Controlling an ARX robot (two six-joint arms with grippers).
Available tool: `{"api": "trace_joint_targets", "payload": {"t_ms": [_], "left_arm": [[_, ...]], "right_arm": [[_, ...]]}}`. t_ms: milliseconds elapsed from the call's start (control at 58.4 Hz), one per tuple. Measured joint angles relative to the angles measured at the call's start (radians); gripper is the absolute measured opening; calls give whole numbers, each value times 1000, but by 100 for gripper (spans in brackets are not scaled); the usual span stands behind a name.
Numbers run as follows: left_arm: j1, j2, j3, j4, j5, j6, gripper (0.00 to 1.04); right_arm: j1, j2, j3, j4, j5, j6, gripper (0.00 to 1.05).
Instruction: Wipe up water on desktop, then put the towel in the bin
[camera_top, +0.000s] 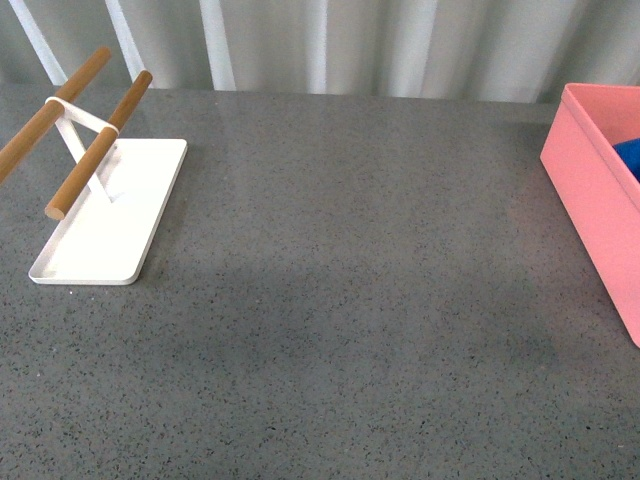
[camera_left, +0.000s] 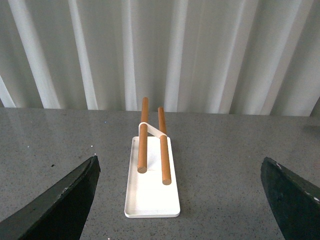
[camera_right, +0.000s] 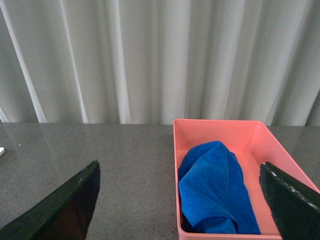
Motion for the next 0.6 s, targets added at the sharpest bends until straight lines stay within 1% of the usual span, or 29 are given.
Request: {"api": "trace_joint_targets", "payload": {"t_ms": [69, 599], "left_arm": [[0, 0, 0, 0, 0, 0, 98], [0, 0, 0, 0, 0, 0, 98]], "right_arm": [[0, 0, 0, 0, 0, 0, 97], [0, 0, 0, 0, 0, 0, 98]]}}
